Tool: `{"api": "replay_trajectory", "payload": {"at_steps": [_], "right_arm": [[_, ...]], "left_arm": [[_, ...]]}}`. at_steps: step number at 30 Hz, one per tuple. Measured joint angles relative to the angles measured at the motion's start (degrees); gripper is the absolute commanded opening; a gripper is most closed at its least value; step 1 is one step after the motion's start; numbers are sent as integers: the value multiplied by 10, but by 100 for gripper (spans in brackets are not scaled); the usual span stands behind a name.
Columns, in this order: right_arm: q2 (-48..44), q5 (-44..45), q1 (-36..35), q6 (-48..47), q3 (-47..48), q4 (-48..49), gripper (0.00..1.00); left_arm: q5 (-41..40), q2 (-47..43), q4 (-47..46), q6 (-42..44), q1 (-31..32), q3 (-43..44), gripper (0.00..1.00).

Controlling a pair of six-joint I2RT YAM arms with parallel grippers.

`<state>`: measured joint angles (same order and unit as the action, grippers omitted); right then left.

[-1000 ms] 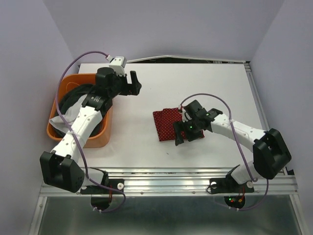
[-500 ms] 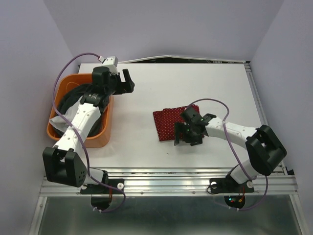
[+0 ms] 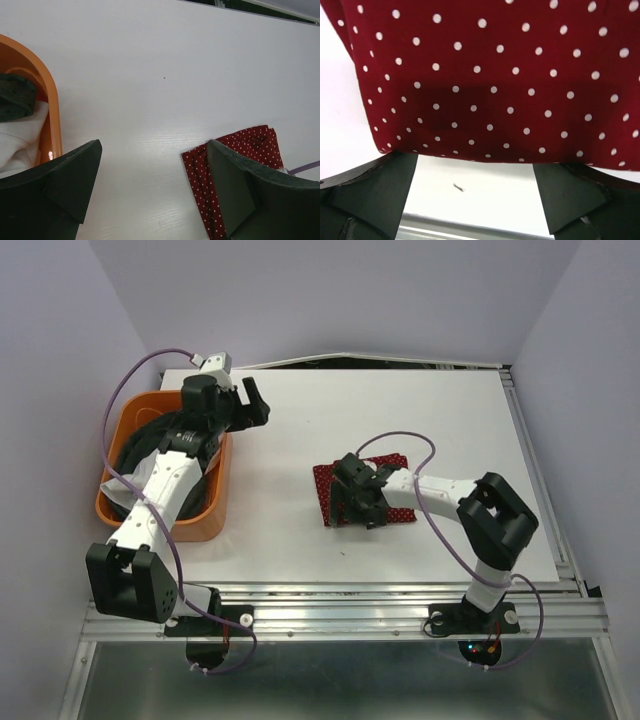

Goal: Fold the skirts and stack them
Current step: Neatly place the folded skirt to the corner

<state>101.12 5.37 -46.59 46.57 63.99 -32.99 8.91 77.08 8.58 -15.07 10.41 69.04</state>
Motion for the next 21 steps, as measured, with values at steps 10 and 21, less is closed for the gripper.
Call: {"api": "replay_trajectory", "payload": {"at_steps": [10,21], "right_arm": [[64,55,50,-5,78,22,100],[117,98,198,-110,125,116,100]], "left_arm": [[5,-9,-2,-7,-4,0,98],[15,-9,-4,-7,-4,-1,99]]}}
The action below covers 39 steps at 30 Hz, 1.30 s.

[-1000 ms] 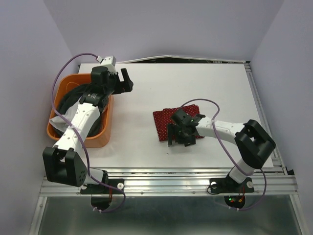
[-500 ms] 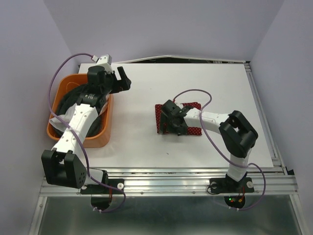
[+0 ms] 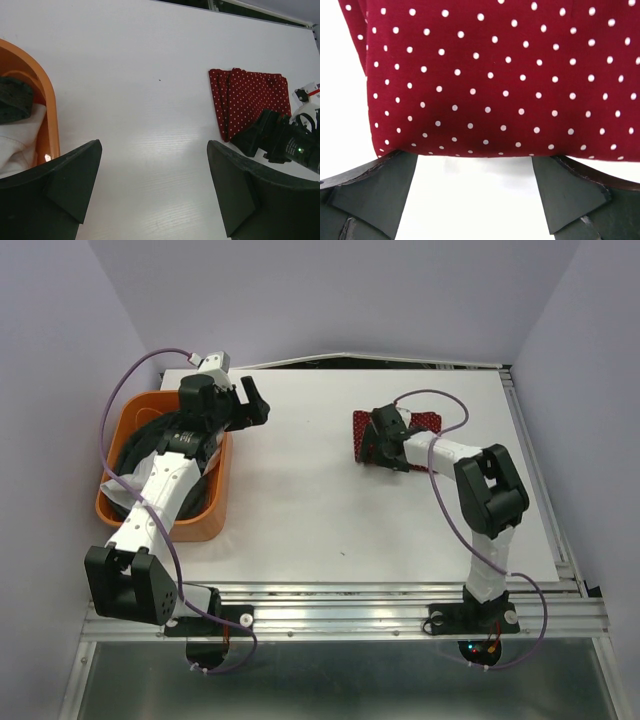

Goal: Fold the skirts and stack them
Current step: Neatly place the folded skirt to the corner

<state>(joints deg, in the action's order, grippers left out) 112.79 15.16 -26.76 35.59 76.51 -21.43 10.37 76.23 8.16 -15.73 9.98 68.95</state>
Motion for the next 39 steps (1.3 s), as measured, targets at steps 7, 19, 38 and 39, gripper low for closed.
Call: {"api": "replay_trajectory", "payload": {"at_steps": [7,19,38,39], "right_arm": [[44,5,62,-70,51,29,100],[101,-29,165,-223,118,61,100],[189,-58,205,-291,244,74,100],[190,-60,206,-294,247,74,100]], "left_arm": [[1,0,0,4,0,0,98],[1,-3,3,11,-3,0,98],[3,-3,11,32,-4,-1,98],[4,-3,12,33,-4,-1,99]]}}
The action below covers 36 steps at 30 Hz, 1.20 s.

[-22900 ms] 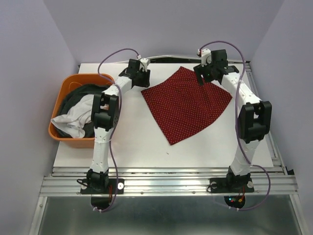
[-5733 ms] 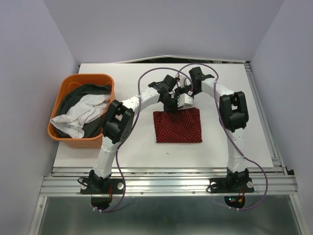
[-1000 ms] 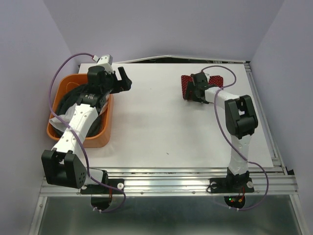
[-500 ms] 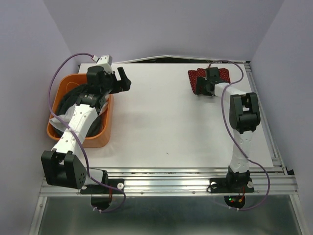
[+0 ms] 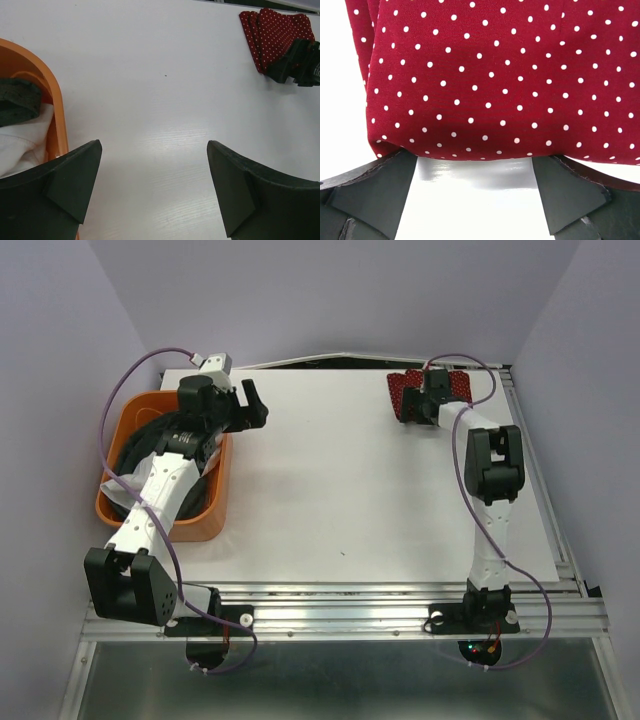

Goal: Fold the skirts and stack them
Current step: Neatly place the folded skirt to the corner, then grab the skirt from the pile

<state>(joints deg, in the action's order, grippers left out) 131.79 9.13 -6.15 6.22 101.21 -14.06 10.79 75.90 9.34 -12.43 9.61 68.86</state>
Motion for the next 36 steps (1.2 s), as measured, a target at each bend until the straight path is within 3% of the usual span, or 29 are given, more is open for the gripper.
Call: {"api": "replay_trajectory", "payload": {"at_steps": [8,12,17,21,24,29,36], "right_arm": [[-18,-7,2,-24,-25,0,100],[-66,-30,4,-37,-49,-46,100],[-173,-72,6,-58,-45,-90,100],[-311,-107,6,-92,-60,-92,100],[-395,-121,6,-122,-88,-112,100],[-479,-167,6,-173,-187,-163,100],[-493,-270,6,-191,-294,-268,100]], "left_arm": [[17,0,18,26,0,6,98],[27,1,44,60,0,50,98],[27,9,83,105,-5,163,98],[30,11,119,142,-18,221,98],[53,11,169,180,-54,244,99],[66,12,278,264,-173,250,98],[39,13,378,401,-250,199,96]]}}
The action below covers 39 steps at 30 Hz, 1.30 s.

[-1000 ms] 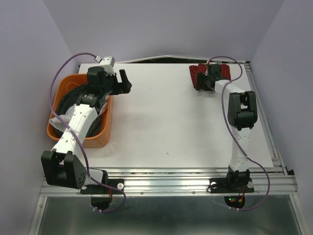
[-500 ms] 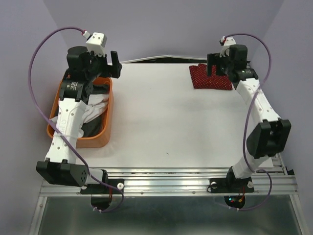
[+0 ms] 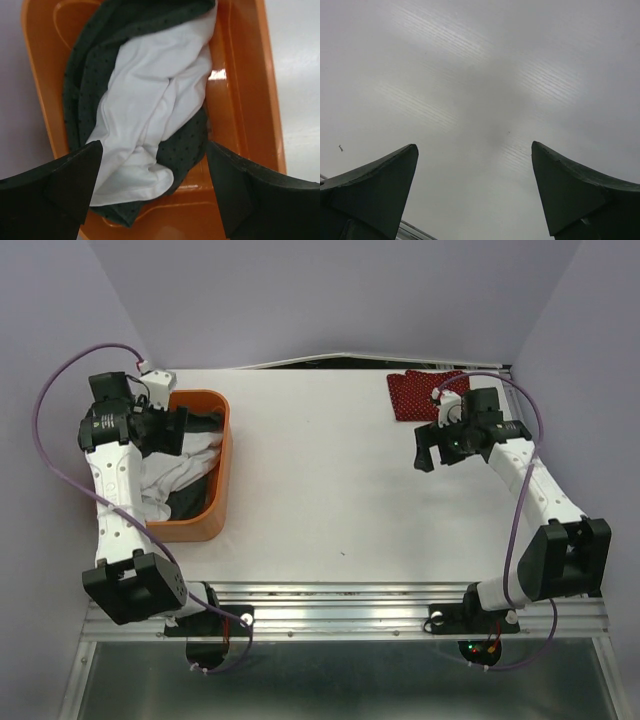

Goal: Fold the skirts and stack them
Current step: Grab the skirt from the pile

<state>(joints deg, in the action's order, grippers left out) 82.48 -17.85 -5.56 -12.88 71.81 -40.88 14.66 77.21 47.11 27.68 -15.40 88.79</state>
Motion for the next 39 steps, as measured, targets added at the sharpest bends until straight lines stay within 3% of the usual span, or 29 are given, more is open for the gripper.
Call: {"api": "replay_trajectory", "payload": {"at_steps": [5,16,18,20,24,26,34,39], "right_arm": [[-1,-60,0,-3,-6,-16,100],[32,-141,0,-4,-3,-37,100],[39,-142,0,-4,-3,-37,100],[43,-142,0,-4,-3,-37,100],[49,-142,0,-4,-1,-39,100],[50,-142,0,-4,3,-41,100],[50,-142,0,-3,18,-43,100],[49,-142,0,1,18,-43,100]], "left_arm": [[-39,33,17,73,-4,-62,90],[-85,220,-44,150,8,-39,82],[-89,250,-57,154,12,-29,72],[-91,280,-72,154,15,-19,50],[-90,305,-89,154,16,-18,23],[-88,304,-93,153,16,-18,1],[-56,225,-73,144,15,-14,0],[-25,155,-12,112,15,121,0]]}}
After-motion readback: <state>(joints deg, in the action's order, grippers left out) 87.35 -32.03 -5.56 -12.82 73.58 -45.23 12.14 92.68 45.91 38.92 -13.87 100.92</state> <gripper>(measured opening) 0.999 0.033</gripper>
